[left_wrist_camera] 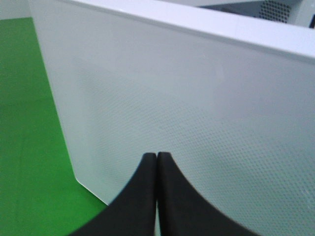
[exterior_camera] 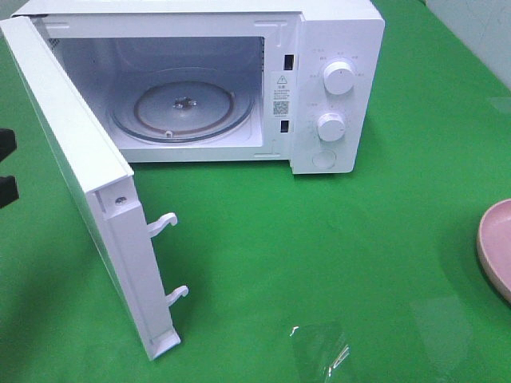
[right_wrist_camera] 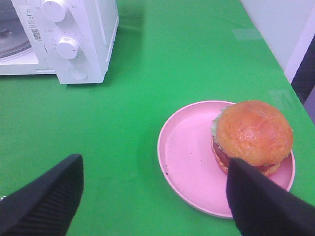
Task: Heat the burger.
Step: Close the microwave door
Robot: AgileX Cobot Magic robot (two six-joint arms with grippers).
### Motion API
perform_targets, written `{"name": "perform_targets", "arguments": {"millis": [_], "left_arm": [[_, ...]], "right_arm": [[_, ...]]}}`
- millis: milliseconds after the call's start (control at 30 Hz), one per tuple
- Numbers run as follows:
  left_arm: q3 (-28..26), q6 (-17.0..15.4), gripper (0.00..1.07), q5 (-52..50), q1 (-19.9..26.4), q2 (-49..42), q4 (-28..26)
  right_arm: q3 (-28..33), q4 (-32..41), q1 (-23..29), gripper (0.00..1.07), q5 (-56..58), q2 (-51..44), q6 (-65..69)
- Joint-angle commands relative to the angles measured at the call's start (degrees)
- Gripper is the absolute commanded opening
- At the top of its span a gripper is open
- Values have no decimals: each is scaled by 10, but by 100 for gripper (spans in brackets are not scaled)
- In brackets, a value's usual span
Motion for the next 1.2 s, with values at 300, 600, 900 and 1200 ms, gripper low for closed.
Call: {"name": "perform_targets", "arguments": {"millis": [300, 600, 900, 1200], "left_arm": [[-18, 50, 0, -52, -79, 81, -82], [-70, 101, 0, -51, -164, 143, -188], [-148, 165, 0, -50, -257, 217, -311], [-253, 207, 0, -48, -308, 289, -388]], "right_arm": [[3, 3, -3, 76, -6, -16, -2], [3, 3, -3, 76, -6, -16, -2], [3, 3, -3, 76, -6, -16, -2], [3, 3, -3, 76, -6, -16, -2]]}}
